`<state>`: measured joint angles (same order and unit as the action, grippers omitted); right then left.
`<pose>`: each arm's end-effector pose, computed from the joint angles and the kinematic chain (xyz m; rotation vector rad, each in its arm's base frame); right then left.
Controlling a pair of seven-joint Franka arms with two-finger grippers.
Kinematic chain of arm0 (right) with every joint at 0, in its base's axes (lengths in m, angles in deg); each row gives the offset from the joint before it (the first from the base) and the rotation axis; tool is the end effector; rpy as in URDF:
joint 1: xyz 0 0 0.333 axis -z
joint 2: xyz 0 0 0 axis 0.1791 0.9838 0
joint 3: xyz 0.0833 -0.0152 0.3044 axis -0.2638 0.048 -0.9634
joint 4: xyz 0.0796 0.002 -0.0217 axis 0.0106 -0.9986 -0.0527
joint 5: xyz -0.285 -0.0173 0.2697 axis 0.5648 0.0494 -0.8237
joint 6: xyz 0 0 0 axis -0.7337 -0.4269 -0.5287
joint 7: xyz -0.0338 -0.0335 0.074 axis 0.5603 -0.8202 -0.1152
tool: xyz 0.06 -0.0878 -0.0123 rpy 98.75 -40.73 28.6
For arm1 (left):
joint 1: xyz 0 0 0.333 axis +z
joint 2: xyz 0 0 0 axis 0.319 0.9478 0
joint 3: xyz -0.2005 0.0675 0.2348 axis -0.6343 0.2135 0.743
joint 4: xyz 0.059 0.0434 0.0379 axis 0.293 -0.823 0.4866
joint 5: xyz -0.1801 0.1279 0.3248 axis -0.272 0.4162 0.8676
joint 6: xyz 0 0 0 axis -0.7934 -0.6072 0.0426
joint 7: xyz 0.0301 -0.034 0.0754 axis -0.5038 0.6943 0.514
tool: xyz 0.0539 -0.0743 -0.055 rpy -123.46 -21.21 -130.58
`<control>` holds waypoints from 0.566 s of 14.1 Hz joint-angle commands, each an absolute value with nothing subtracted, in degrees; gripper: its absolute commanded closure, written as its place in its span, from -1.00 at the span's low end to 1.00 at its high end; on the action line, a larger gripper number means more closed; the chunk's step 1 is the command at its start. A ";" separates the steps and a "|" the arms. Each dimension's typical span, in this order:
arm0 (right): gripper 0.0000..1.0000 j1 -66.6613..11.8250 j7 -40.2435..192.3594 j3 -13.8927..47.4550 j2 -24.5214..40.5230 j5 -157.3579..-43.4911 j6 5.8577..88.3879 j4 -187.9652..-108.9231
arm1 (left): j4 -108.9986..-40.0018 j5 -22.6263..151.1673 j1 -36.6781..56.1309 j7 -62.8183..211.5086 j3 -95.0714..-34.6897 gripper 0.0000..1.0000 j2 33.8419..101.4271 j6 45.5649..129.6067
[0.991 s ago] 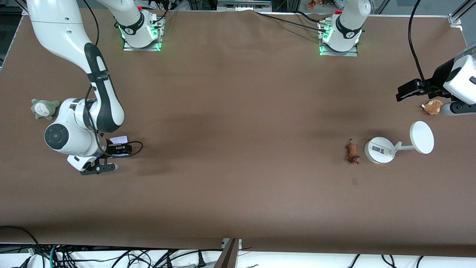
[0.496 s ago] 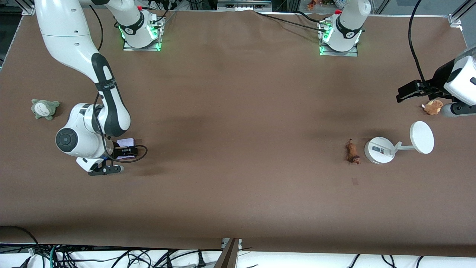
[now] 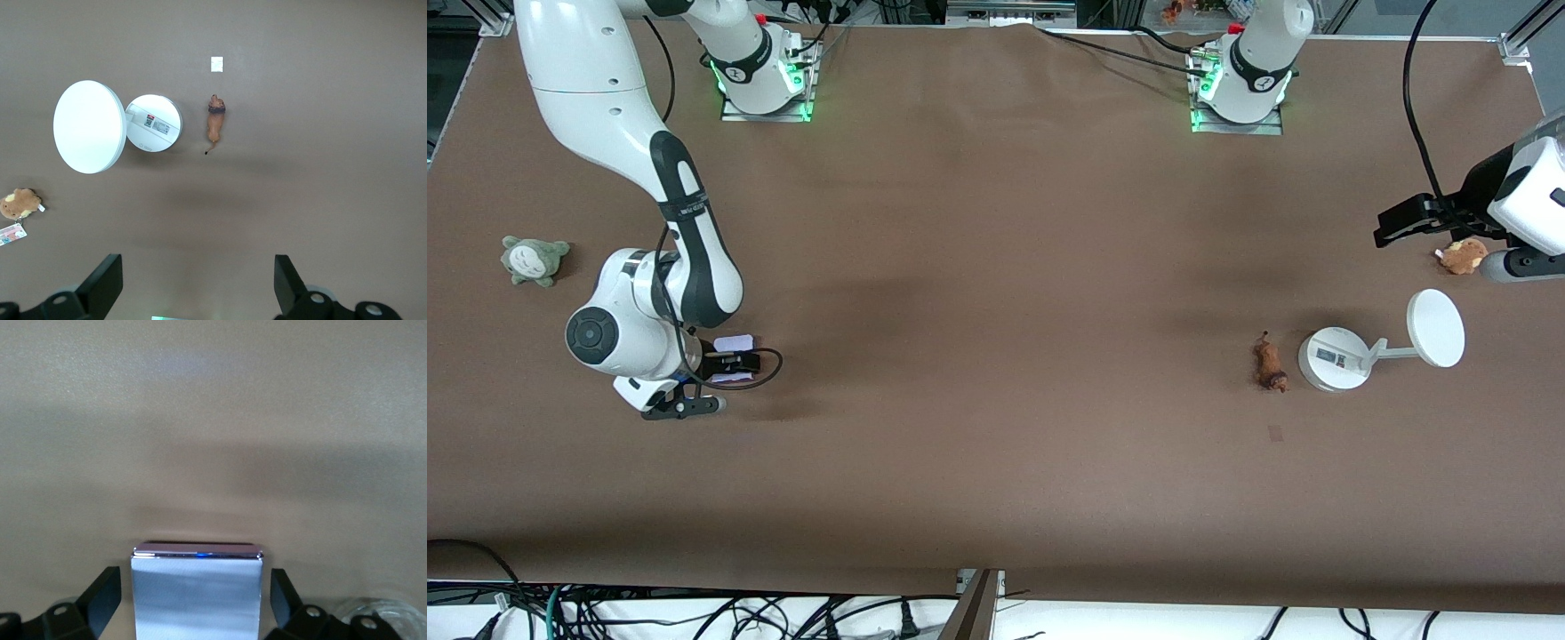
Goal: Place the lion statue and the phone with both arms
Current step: 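Carry the phone with the right gripper toward the clear cup, then lower the phone beside the clear cup and open the right gripper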
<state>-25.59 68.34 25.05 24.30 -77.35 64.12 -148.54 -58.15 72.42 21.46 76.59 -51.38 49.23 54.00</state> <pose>0.6588 0.0354 0.1833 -3.1083 -0.1956 0.1265 0.5799 -0.0176 0.5992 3.1164 0.1845 -0.1956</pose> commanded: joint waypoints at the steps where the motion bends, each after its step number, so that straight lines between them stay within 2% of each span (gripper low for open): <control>1: -0.98 -25.96 68.26 25.13 21.81 -78.78 63.52 -149.18 | -56.26 71.15 21.50 76.33 -51.48 -1.00 50.10 53.65; 5: -0.98 -26.14 69.22 25.48 14.88 -78.52 55.37 -148.57 | -56.26 71.15 21.24 76.33 -51.48 -1.00 50.10 53.65; 8: -0.98 -26.14 73.25 26.27 7.41 -76.33 44.22 -147.08 | -56.26 71.15 21.33 76.33 -51.48 -1.00 50.19 53.65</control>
<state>-25.79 70.71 25.46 13.48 -77.27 50.69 -146.39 -58.03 72.42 21.32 76.59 -51.46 49.28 54.00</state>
